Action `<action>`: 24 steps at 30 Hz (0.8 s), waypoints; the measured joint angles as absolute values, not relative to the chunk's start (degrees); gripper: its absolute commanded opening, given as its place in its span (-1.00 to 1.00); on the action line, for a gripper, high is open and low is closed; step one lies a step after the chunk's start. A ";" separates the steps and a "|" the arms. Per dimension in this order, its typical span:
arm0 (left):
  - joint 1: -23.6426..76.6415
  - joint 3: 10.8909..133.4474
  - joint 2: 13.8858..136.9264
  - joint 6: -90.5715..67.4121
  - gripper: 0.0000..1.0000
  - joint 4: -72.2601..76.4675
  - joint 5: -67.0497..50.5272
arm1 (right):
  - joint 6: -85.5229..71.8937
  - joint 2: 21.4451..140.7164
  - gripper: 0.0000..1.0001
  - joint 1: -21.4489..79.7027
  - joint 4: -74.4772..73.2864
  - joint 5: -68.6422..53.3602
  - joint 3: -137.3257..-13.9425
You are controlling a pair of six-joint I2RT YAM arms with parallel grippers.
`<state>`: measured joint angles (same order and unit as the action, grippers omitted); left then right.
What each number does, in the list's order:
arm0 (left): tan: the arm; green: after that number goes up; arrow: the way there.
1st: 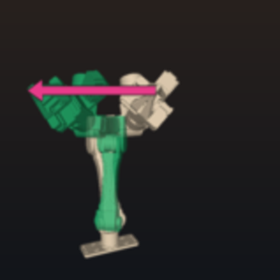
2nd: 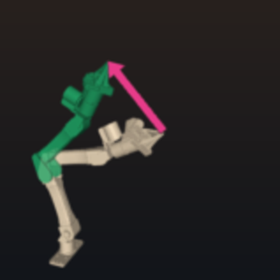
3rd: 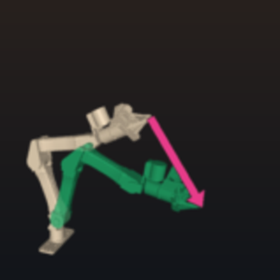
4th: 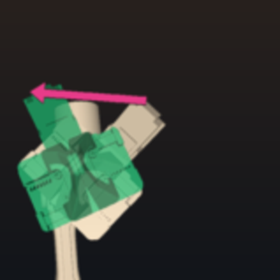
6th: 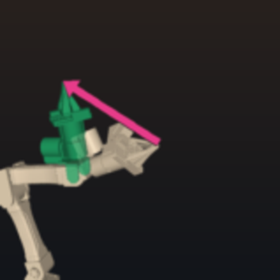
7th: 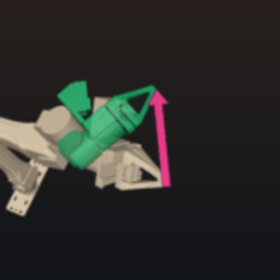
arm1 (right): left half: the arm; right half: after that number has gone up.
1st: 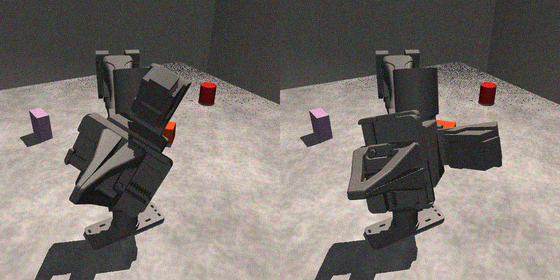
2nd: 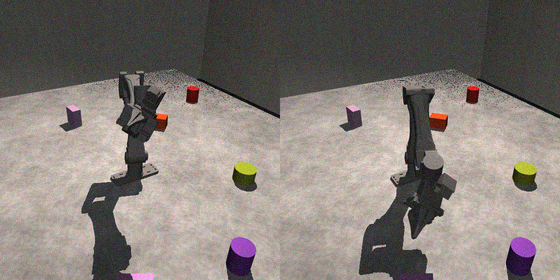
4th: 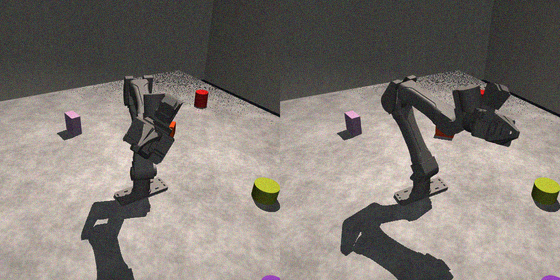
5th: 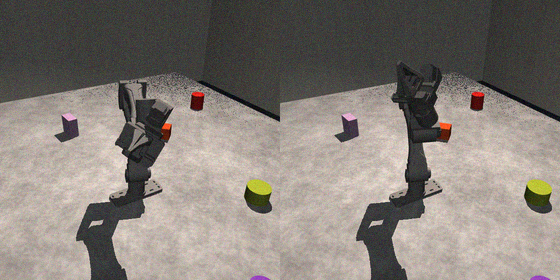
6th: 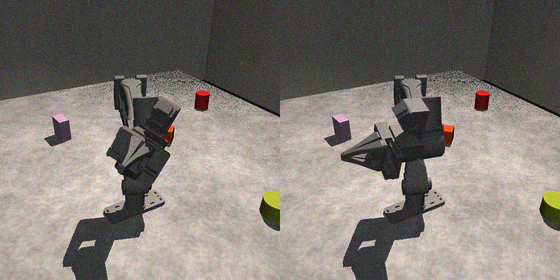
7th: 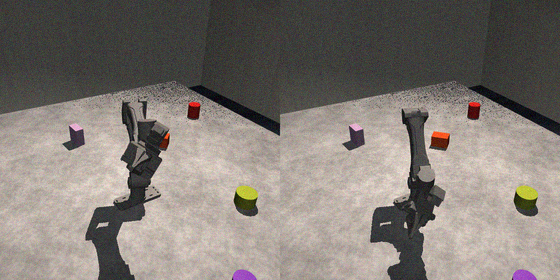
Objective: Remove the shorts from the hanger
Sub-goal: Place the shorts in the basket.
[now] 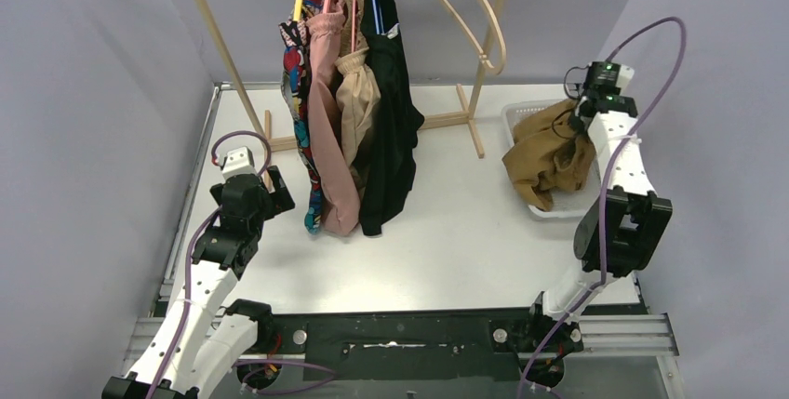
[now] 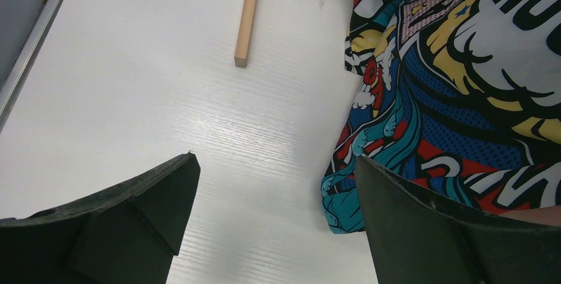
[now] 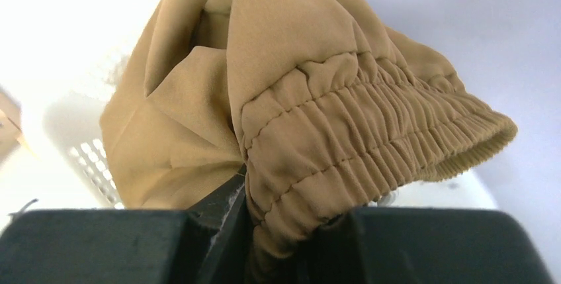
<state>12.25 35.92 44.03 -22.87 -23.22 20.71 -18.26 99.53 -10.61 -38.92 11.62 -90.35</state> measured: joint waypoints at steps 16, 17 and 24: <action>12.25 35.92 43.00 -22.79 0.77 -23.09 20.71 | -10.22 97.49 -0.98 -10.52 -32.23 6.35 -95.35; 12.25 35.92 42.92 -22.76 0.77 -23.09 20.69 | -10.02 97.76 -0.98 -9.47 -32.01 6.48 -92.27; 12.25 35.92 42.44 -22.72 0.77 -23.07 20.71 | -11.14 103.72 -1.00 -5.96 -33.74 5.63 -77.73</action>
